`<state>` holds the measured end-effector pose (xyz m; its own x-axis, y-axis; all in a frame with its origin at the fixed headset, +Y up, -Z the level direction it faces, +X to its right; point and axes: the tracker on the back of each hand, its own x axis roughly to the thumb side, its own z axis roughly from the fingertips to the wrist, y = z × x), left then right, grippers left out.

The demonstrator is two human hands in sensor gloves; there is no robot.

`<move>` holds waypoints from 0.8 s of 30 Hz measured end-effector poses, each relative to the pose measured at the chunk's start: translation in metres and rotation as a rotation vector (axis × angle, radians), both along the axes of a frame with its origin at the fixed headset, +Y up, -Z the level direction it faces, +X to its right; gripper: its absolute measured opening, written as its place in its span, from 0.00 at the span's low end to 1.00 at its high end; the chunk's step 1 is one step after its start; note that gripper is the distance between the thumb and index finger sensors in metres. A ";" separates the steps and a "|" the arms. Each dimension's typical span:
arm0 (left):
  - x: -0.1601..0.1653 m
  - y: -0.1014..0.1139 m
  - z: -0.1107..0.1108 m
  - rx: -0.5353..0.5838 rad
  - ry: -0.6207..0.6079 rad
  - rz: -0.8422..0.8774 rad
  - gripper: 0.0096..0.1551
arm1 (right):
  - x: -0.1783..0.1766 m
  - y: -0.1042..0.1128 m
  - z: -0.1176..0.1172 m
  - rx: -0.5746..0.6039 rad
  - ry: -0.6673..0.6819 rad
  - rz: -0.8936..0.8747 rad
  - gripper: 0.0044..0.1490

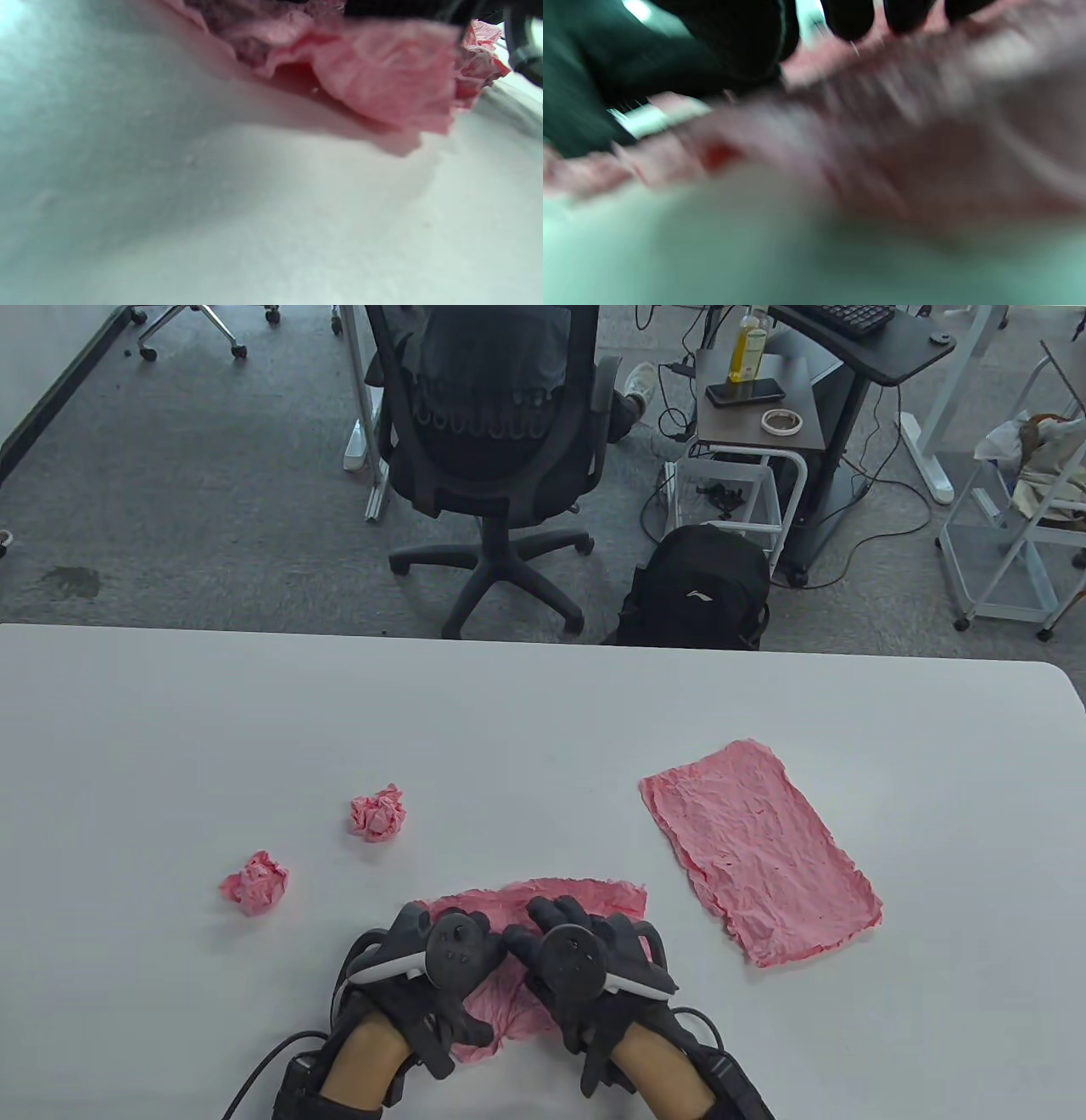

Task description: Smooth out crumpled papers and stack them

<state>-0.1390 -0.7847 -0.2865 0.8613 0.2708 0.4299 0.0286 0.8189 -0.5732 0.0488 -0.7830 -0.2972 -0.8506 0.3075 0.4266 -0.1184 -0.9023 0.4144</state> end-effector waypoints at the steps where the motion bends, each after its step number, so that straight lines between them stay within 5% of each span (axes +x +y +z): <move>1: -0.001 0.000 0.000 -0.005 -0.002 0.000 0.63 | 0.006 -0.005 -0.004 -0.013 -0.040 0.022 0.38; 7: -0.006 0.000 0.000 -0.028 0.013 -0.017 0.64 | 0.070 -0.009 -0.031 -0.129 -0.314 -0.065 0.38; 14: -0.019 0.001 0.000 -0.044 0.066 -0.030 0.64 | 0.078 0.001 -0.031 -0.068 -0.386 0.032 0.38; 19: -0.019 0.001 -0.003 -0.044 0.078 -0.047 0.66 | 0.041 0.027 0.002 0.181 -0.104 -0.046 0.37; 21: -0.019 0.001 -0.004 -0.040 0.078 -0.051 0.66 | 0.002 0.019 0.020 0.120 0.065 -0.114 0.35; 24: -0.022 0.000 -0.003 -0.042 0.097 -0.039 0.66 | -0.027 0.004 0.028 -0.002 0.141 0.017 0.36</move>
